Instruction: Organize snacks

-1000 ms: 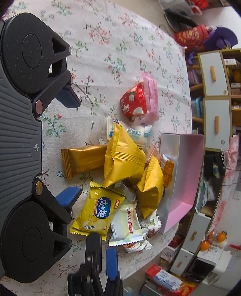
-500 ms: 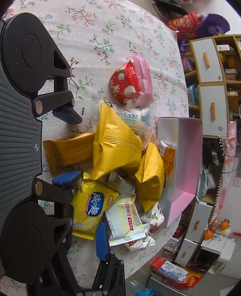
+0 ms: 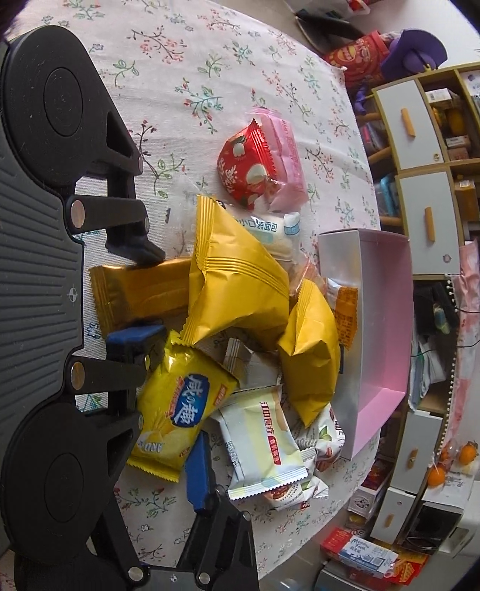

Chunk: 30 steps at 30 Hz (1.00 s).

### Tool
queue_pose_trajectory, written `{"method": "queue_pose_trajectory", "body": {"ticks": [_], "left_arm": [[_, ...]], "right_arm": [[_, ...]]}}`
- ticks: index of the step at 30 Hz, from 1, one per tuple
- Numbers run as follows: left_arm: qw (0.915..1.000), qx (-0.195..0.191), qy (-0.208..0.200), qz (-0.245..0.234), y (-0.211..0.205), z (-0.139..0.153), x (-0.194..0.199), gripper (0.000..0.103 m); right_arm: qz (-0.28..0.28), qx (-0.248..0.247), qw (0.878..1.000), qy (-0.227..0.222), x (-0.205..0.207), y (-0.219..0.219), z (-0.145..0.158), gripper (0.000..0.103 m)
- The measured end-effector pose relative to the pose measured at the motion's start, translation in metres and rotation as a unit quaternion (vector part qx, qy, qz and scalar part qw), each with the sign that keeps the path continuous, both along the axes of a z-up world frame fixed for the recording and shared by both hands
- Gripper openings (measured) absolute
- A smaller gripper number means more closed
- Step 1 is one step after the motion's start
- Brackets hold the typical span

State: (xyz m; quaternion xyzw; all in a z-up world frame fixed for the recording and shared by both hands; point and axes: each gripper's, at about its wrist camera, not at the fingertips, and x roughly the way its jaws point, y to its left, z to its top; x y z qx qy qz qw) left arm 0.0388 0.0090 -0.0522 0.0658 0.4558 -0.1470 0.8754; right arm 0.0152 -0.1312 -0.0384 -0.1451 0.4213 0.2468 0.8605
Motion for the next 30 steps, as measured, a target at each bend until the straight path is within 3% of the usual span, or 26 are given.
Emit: {"method": "queue_pose_trajectory", "body": {"ticks": [7, 13, 18, 20, 22, 26, 29, 30], "left_arm": [[0.9992, -0.030, 0.025, -0.004, 0.021, 0.003, -0.012, 0.026], [0.9986, -0.018, 0.040, -0.028, 0.028, 0.005, -0.027, 0.026], [0.9991, -0.004, 0.022, -0.036, 0.023, 0.003, -0.029, 0.040], [0.9990, 0.005, 0.012, -0.043, 0.016, 0.001, -0.028, 0.055], [0.9989, 0.017, -0.001, -0.044, 0.010, -0.001, -0.028, 0.057], [0.9994, 0.009, 0.005, -0.033, 0.010, -0.001, -0.024, 0.052], [0.9994, 0.015, 0.004, -0.033, 0.009, 0.002, -0.026, 0.029], [0.9994, 0.015, 0.006, -0.032, 0.009, 0.002, -0.027, 0.028]], "right_arm": [[-0.006, 0.003, 1.000, 0.014, -0.003, -0.002, 0.003, 0.046], [-0.029, 0.007, 0.999, 0.041, -0.003, -0.007, 0.005, 0.046], [-0.036, 0.008, 0.998, 0.046, -0.003, -0.006, 0.003, 0.049], [-0.037, 0.011, 0.998, 0.047, -0.003, -0.004, 0.003, 0.052], [-0.037, 0.013, 0.998, 0.046, -0.002, -0.003, 0.002, 0.054], [-0.040, 0.014, 0.998, 0.040, -0.001, -0.003, 0.001, 0.053], [-0.049, 0.025, 0.997, 0.044, 0.000, -0.006, 0.002, 0.049], [-0.051, 0.026, 0.997, 0.044, 0.000, -0.006, 0.002, 0.048]]}}
